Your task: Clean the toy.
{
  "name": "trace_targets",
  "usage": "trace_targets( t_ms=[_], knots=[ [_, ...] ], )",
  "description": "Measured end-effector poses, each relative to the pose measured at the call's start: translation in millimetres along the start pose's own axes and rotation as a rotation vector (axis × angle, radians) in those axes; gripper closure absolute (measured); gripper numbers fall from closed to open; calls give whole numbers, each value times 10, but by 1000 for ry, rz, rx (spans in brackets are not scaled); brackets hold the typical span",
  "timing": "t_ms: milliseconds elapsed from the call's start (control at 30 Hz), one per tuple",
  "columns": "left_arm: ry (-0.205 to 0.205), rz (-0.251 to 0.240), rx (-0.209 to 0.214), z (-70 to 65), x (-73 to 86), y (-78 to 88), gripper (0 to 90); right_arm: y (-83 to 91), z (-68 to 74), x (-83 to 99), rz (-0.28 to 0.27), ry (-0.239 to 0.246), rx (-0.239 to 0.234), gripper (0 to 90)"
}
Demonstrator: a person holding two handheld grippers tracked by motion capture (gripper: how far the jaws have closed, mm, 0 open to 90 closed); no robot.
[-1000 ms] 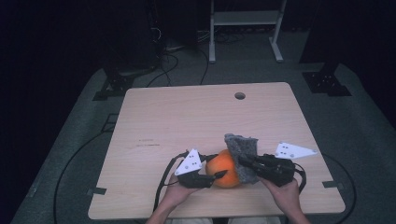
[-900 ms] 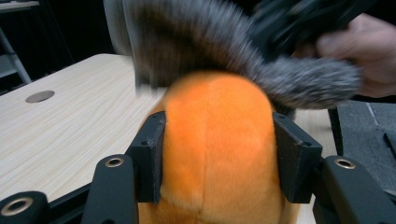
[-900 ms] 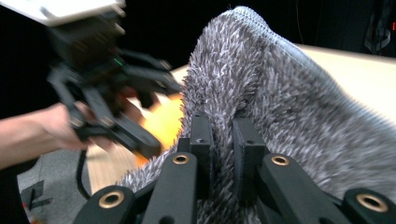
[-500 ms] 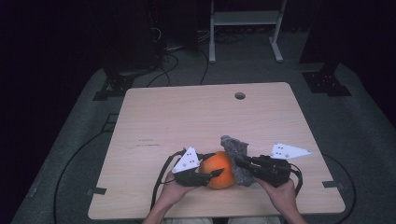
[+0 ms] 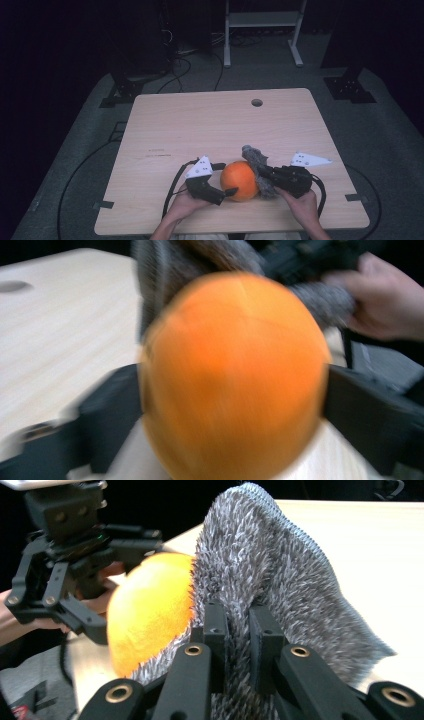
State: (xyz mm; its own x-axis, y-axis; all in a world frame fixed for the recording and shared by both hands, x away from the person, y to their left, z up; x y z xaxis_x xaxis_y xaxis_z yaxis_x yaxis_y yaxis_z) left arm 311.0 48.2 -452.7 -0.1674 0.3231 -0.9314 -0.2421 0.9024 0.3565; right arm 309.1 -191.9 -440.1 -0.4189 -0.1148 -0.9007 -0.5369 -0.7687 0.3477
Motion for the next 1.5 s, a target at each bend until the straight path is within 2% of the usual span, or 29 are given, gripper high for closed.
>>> trace_targets(
  t_ms=[33,67,133,200,267,333,433,500,533,600,633,700,733,767,800,867,933,967,1000,1100,1200,1267,1333,1400,1433,1500],
  knots=[
    [-11,-7,-3,-8,-13,-9,288,11,-49,13,5,-9,9,799],
    [-12,-8,-4,-11,-24,-16,322,28,-97,21,8,-33,11,798],
    [-31,-18,-11,-25,-43,1,391,76,-155,22,23,-41,42,799],
    [-50,-17,-24,-36,-74,20,428,155,-143,-16,-14,-57,26,798],
    [-50,-18,-25,-35,-106,31,445,227,-18,-125,-75,-26,-15,799],
    [-47,-13,-21,-45,-121,27,453,232,116,-207,-98,13,-46,799],
    [-51,-13,-12,-76,-145,28,466,120,182,-180,-53,56,-40,799],
    [-37,-11,-16,-57,-133,53,468,57,103,-97,-34,15,-45,799],
    [-27,-15,-16,-47,-130,62,469,48,37,-59,-19,-7,-30,799],
    [-17,-15,-18,-25,-129,87,470,50,-36,-18,20,-16,1,798],
    [-11,-18,-16,-20,-128,94,470,66,-49,-9,22,-30,-2,798],
    [2,-18,-17,-13,-125,90,470,121,20,-62,-22,-23,-26,798],
    [0,-19,-15,-17,-131,82,471,139,71,-99,-41,-4,-41,798],
    [-4,-19,-15,-19,-139,78,471,158,164,-163,-73,33,-62,798],
    [1,-23,-10,-22,-144,73,471,156,229,-197,-78,61,-70,797],
    [11,-4,-4,-21,-125,57,471,94,273,-191,-49,95,-66,797],
    [-5,-2,-13,-22,-83,43,436,26,219,-127,-26,75,-68,795],
    [-4,-8,-16,-25,-72,33,373,1,157,-90,-21,32,-88,794],
    [0,-12,-12,-18,-68,26,344,2,118,-78,-21,17,-81,794],
    [9,-17,-14,-17,-56,0,266,23,52,-47,-8,8,-54,795],
    [-12,-6,-15,-26,-53,-4,269,43,10,-26,4,3,-40,794],
    [-21,-6,-20,-26,-56,19,363,77,-3,-30,4,-1,-38,793],
    [-21,-9,-45,-16,-86,39,434,124,76,-83,-35,21,-51,795],
    [-9,-35,-58,-3,-144,69,472,144,214,-159,-68,73,-75,794],
    [-17,-48,-69,-8,-167,86,479,144,278,-190,-80,101,-81,795],
    [-42,-35,-82,-28,-184,106,483,123,346,-221,-92,117,-94,796]
  ],
)
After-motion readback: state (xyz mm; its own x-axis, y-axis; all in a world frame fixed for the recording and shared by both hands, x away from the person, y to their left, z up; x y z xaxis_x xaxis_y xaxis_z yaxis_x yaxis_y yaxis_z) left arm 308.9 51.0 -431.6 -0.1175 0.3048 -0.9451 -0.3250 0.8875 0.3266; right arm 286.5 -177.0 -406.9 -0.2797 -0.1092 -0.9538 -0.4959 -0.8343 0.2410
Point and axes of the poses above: each handheld gripper's, and its own axes: y roughly backward along the jaws, x roughly out of its underside, z roughly to its left, the point moved 4 cm from there along -y, roughly forward along the jaws, and after that the axes turned 3 degrees about x, right-handed, at the moved point
